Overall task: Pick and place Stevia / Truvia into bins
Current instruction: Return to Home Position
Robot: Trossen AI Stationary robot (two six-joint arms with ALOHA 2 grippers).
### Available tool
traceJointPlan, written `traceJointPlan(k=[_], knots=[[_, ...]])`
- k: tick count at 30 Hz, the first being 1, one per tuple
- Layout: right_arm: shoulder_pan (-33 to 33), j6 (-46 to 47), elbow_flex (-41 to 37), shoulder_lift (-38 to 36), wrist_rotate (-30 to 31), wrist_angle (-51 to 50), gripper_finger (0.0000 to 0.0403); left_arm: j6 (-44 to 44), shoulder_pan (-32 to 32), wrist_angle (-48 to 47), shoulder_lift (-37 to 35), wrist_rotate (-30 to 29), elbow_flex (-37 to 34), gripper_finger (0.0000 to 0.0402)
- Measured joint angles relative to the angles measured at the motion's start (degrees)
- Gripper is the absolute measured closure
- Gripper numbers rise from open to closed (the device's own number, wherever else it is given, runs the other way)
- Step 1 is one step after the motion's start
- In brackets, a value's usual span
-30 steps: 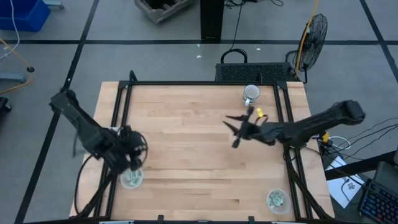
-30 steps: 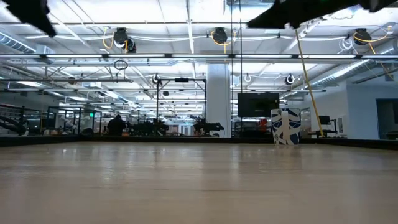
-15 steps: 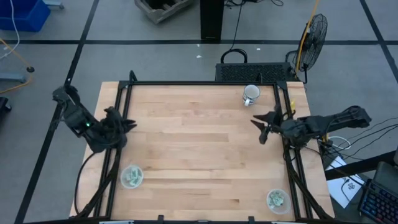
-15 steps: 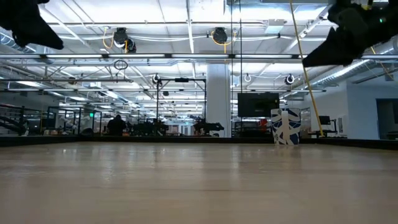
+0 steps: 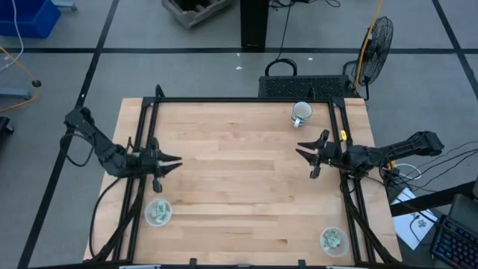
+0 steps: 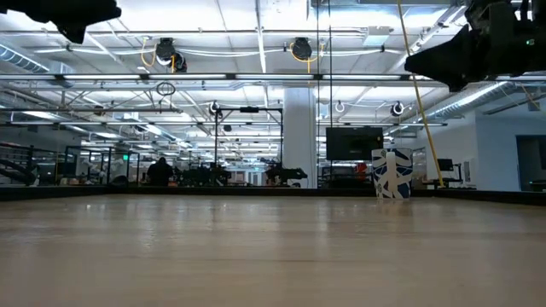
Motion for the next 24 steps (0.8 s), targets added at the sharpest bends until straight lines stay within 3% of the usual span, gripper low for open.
traceJointPlan(k=[3, 7, 12, 14, 19, 24], knots=[[0.00, -2.65, 0.44, -2.30, 0.32, -0.58, 0.0298, 4.19, 1.67, -5.76, -2.72, -0.86, 1.20, 0.0316], [0.00, -3.22, 0.55, -7.25, 1.72, -1.61, 0.0298, 1.89, 2.88, -13.49, -9.62, -5.08, 1.81, 0.0316], [-0.02, -4.09, 0.59, -13.93, 10.24, -12.09, 0.0298, 1.34, 2.90, -20.26, -20.35, -5.18, 1.83, 0.0316], [-0.02, -2.48, 0.59, -15.83, 10.52, -16.23, 0.0298, 0.95, 2.90, -21.55, -24.11, -5.25, 1.71, 0.0316], [-0.02, -0.74, 0.59, -17.14, 10.40, -17.54, 0.0298, 4.11, 3.34, -10.28, -25.86, -3.13, -3.52, 0.0316], [-0.02, -0.97, 0.59, -17.12, 10.38, -17.41, 0.0298, 15.10, 6.05, 9.49, -24.32, 12.00, -12.68, 0.0316]])
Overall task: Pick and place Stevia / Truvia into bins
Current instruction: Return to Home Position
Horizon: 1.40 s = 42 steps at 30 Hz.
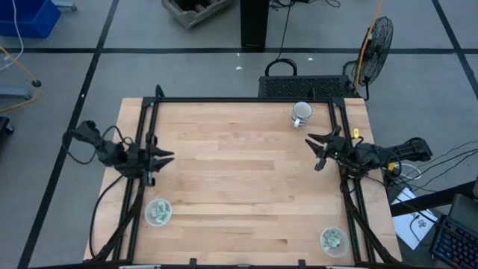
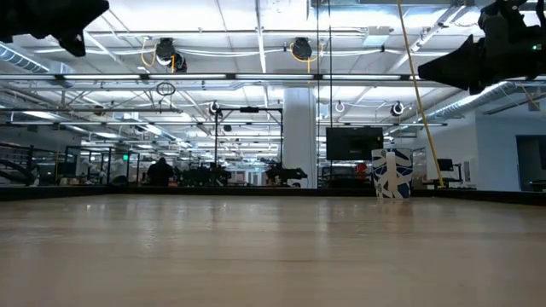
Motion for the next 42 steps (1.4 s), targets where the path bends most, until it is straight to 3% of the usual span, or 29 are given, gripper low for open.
traceJointPlan(k=[3, 7, 12, 17, 21, 27, 37, 42], knots=[[0.00, -0.85, 0.00, 0.02, 0.02, 0.46, 0.0298, 3.22, 3.18, 7.54, -0.03, 2.58, -2.99, 0.0316], [0.00, -2.70, 0.00, 0.01, -0.01, 2.47, 0.0298, 1.20, 9.04, 5.07, -0.09, 2.25, -3.60, 0.0316], [0.00, -3.28, 0.00, 0.02, -0.02, 2.57, 0.0298, 0.96, 16.03, 1.53, -0.13, 5.84, -2.45, 0.0316], [0.00, -3.04, 0.00, 0.02, -0.04, 2.39, 0.0298, -5.85, 20.60, -2.63, -0.13, 10.89, -1.71, 0.0316], [0.00, -3.01, -0.09, 0.02, -0.04, 1.86, 0.0298, -8.74, 22.12, -2.52, -0.10, 15.42, -5.00, 0.0316], [0.00, -0.69, -3.36, 0.04, -0.44, 2.12, 0.0298, -9.02, 23.58, 1.97, 0.05, 14.26, -8.96, 0.0316], [0.00, 3.24, -7.98, 0.33, -12.01, 3.05, 0.0298, -9.52, 24.47, -3.17, 0.56, 15.82, -8.90, 0.0316], [0.00, 3.64, -8.03, 0.33, -13.58, 2.79, 0.0298, -10.89, 24.46, -3.47, 2.19, 16.00, -8.87, 0.0316]])
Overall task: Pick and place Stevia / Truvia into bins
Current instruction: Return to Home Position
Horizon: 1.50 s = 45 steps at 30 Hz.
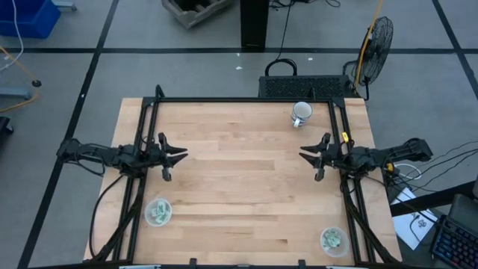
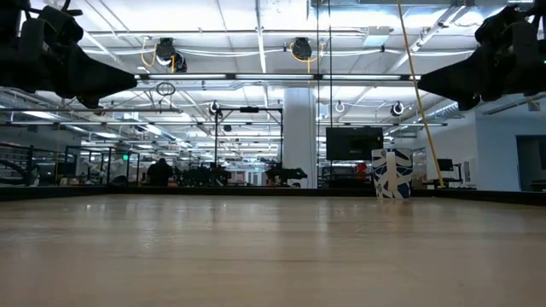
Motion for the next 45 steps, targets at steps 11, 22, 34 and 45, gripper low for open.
traceJointPlan(k=[11, 22, 34, 45], knots=[[0.00, -1.31, -0.14, -0.03, 0.20, -0.52, 0.0298, 0.23, 0.00, 0.34, 0.50, 0.00, -0.02, 0.0316], [0.00, -1.33, -0.21, -0.04, 0.20, -0.50, 0.0298, 0.15, 0.00, 0.44, 0.50, 0.00, -0.04, 0.0316], [0.02, -1.33, -0.23, -0.04, 0.20, -0.48, 0.0298, 0.15, 0.00, 0.52, 0.50, -0.02, -0.07, 0.0316], [0.00, -1.33, -0.23, -0.04, 0.20, -0.48, 0.0298, 0.15, 0.00, 0.52, 0.50, -0.02, -0.08, 0.0316]])
